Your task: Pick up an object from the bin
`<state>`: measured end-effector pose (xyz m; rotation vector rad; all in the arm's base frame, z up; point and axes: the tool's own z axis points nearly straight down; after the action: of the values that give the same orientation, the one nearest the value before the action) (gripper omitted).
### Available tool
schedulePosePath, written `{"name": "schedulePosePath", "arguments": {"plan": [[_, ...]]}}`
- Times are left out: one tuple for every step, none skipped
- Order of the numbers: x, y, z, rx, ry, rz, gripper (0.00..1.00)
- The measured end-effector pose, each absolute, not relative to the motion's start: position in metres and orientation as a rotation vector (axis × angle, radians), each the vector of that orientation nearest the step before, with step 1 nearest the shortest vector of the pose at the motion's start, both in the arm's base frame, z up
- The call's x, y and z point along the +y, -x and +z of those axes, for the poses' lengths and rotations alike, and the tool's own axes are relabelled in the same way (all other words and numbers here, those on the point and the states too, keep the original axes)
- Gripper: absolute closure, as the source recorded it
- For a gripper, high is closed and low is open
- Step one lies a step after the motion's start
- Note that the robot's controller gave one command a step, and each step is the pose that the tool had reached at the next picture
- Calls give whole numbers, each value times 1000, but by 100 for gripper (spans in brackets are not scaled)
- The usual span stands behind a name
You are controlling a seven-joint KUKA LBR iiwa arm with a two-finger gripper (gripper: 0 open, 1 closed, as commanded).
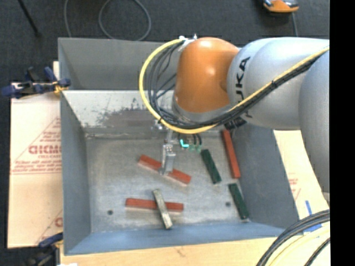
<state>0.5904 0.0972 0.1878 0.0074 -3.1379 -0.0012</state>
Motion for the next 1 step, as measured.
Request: {"name": "schedulePosePath", "arguments": {"plan": [[47,-607,111,-3125,-310,4,0]]}}
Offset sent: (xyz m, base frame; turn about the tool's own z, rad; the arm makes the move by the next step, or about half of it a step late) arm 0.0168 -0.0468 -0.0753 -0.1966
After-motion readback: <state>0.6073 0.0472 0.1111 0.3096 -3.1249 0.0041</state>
